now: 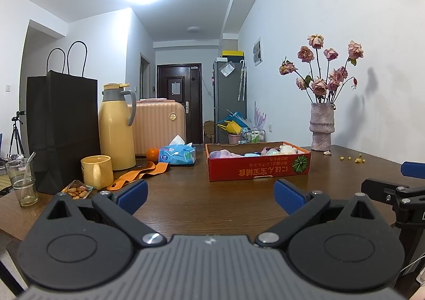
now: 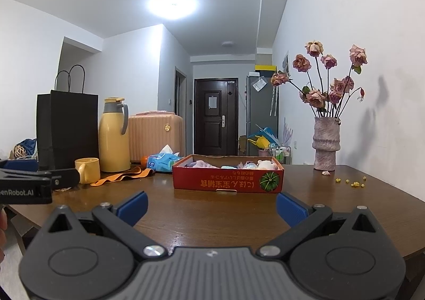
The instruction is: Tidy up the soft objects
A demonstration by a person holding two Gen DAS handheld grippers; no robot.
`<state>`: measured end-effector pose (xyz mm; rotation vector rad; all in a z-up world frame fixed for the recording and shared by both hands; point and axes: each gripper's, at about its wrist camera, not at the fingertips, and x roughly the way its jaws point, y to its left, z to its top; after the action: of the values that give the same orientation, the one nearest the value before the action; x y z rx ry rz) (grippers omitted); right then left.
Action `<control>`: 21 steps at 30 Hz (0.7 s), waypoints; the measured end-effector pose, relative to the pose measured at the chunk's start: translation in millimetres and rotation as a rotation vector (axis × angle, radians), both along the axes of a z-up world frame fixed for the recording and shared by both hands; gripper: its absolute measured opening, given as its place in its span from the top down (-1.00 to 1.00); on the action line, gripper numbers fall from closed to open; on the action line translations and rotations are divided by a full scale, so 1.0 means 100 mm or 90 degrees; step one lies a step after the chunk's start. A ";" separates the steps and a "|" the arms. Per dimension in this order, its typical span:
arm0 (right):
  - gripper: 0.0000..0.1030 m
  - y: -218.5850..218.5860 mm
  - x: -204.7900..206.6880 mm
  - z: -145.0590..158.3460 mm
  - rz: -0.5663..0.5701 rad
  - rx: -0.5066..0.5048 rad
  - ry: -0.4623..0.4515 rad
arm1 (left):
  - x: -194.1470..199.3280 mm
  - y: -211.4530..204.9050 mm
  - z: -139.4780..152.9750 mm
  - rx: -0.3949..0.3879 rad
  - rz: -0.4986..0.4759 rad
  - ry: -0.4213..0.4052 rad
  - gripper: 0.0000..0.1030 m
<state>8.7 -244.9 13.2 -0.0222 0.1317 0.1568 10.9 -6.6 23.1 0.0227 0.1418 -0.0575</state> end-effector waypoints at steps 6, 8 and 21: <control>-1.00 0.00 0.00 0.00 -0.001 0.001 0.001 | 0.00 0.00 0.00 0.000 0.000 0.000 -1.00; -1.00 0.00 0.00 -0.01 0.000 0.000 0.002 | 0.00 0.00 0.00 0.002 -0.003 -0.003 -1.00; -1.00 0.01 0.00 -0.02 0.003 0.000 0.007 | -0.01 -0.01 0.01 0.003 -0.006 -0.006 -1.00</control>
<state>9.0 -244.2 11.6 -0.0224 0.1427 0.1609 9.4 -7.2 23.7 0.0288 0.1321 -0.0661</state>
